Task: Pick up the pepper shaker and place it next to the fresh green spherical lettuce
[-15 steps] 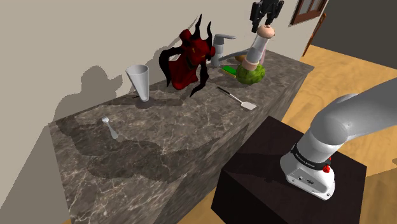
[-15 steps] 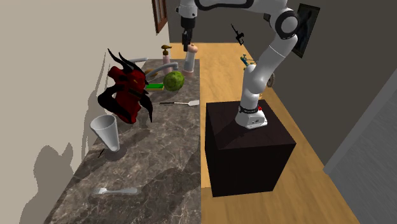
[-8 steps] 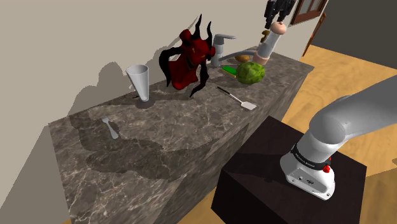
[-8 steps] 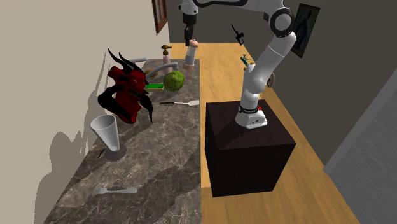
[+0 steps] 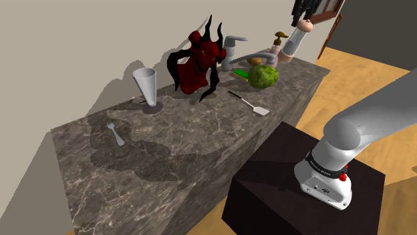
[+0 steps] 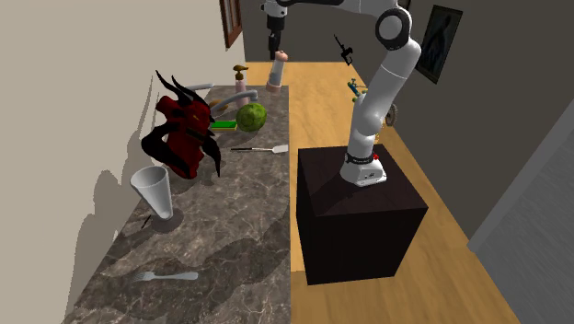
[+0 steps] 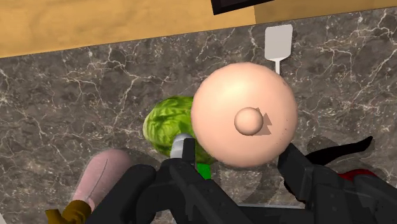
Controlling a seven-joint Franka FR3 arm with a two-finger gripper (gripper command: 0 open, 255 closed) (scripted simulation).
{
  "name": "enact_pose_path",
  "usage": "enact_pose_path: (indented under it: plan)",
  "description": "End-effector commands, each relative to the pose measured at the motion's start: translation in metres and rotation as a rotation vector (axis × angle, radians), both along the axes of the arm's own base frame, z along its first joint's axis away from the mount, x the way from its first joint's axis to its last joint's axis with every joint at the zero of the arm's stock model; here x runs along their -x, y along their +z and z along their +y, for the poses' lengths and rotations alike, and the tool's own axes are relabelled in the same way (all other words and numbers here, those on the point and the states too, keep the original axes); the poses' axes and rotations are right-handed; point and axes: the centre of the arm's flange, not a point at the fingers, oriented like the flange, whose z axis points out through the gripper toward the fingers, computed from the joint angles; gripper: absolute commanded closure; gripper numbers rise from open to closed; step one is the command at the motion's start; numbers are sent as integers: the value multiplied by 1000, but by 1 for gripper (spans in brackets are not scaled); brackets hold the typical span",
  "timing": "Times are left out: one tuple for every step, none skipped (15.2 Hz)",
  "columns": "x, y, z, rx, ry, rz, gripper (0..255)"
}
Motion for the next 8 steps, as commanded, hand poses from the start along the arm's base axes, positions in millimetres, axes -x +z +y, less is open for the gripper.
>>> enact_pose_path:
  plan:
    - [5,-1,-28,1,1,0,255]
    - [7,-1,-41,1,1,0,255]
    - [9,-1,-54,1,1,0,255]
    - [10,-1,-67,1,1,0,255]
    - [12,-1,-80,1,1,0,255]
    - [14,-1,-93,1,1,0,255]
    - [16,-1,-106,1,1,0,255]
    - [18,-1,-119,1,1,0,255]
